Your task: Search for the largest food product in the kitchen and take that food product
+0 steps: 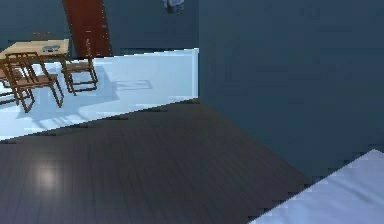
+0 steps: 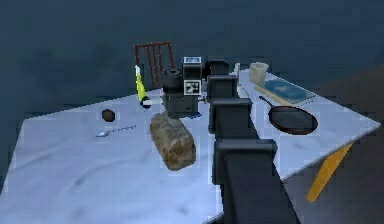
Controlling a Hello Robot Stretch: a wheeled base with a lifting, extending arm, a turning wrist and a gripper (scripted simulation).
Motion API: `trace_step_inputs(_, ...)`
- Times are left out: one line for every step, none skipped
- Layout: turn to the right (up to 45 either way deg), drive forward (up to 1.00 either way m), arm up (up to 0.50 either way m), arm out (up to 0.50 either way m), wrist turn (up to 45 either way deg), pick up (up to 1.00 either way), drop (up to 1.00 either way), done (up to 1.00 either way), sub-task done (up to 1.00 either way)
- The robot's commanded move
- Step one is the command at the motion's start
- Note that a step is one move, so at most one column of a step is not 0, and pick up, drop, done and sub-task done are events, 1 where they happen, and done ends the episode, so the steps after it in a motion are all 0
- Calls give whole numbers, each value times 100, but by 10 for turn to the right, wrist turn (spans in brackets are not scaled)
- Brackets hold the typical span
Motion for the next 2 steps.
trace_step_inputs(0, 0, -24, 0, 0, 0, 0, 0, 0)
trace_step_inputs(0, 0, 0, 0, 0, 100, 0, 0, 0)
